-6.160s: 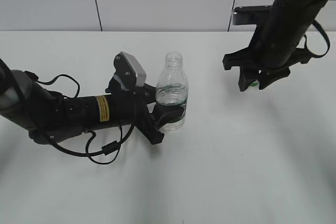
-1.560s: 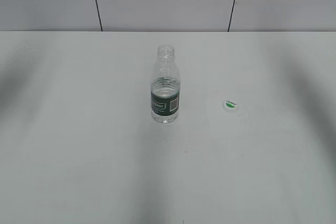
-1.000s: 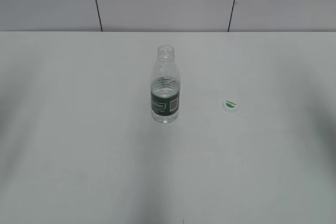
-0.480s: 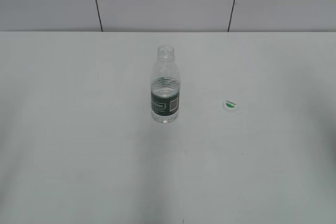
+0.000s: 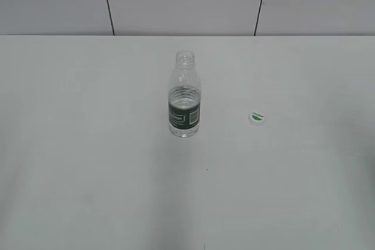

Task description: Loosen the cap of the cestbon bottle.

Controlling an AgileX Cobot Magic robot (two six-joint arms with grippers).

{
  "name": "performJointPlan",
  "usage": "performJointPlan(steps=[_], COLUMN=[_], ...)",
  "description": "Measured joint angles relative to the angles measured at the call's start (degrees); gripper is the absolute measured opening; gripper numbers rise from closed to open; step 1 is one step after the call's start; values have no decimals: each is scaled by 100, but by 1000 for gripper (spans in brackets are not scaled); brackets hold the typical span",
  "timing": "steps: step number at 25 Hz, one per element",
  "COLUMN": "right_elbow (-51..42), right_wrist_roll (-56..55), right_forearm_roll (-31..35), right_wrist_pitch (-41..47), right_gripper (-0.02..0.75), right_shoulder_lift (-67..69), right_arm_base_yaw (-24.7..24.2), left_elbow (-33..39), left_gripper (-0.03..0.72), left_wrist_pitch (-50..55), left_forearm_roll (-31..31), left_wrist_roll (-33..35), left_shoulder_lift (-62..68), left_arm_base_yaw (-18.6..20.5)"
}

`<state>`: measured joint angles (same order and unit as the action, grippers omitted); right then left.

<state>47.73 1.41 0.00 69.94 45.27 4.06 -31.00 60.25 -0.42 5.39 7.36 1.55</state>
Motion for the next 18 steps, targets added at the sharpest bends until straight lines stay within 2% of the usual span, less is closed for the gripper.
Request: performJointPlan(steps=[5,13,18], right_elbow=[-638,-1660,-1824], right_wrist_roll=[0,2,2], right_forearm_roll=[-69,-188,-241], right_wrist_pitch=[-257,-828,-828], right_gripper=[552,552,551], right_shoulder_lift=[-261,-1376,-2167], right_arm_base_yaw=[0,0,0], left_elbow=[5,11,11], left_gripper=[544,523,494], left_wrist_pitch=[7,7,7], left_forearm_roll=[0,0,0], left_wrist_roll=[0,0,0], left_shoulder_lift=[-747,-771,-771], left_arm_base_yaw=[0,0,0])
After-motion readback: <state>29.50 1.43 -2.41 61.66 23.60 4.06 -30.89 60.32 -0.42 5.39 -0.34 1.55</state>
